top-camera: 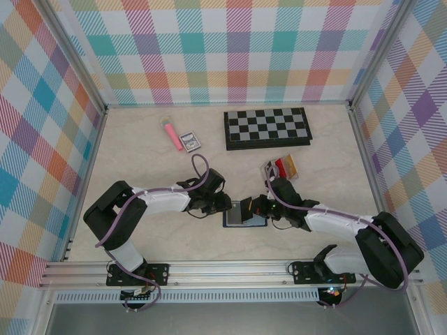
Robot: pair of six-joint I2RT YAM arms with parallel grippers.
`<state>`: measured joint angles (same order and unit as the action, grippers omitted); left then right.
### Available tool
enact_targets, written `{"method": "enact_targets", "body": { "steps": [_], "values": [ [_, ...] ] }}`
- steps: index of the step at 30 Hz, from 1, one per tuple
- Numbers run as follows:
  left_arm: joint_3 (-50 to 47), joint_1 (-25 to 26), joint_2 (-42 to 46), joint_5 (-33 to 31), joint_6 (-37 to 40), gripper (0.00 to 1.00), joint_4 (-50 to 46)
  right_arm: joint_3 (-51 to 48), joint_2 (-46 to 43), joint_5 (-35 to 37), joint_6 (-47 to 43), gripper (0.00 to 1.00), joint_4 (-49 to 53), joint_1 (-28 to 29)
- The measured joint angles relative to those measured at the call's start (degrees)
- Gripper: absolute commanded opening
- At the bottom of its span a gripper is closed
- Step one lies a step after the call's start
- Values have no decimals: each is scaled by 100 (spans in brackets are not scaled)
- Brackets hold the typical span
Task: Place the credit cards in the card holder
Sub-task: Insert the credit card into the card slot.
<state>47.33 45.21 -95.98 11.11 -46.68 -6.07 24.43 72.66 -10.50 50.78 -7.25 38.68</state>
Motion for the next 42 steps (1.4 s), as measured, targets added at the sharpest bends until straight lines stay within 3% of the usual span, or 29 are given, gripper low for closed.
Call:
{"method": "enact_targets", "body": {
  "steps": [26,42],
  "values": [
    [7,0,-7,17,-22,31,7,-302,-4,-164,236,3,-352,37],
    [7,0,-7,22,-90,33,24,-13,881,2,695,7,-1012,496]
  ]
}}
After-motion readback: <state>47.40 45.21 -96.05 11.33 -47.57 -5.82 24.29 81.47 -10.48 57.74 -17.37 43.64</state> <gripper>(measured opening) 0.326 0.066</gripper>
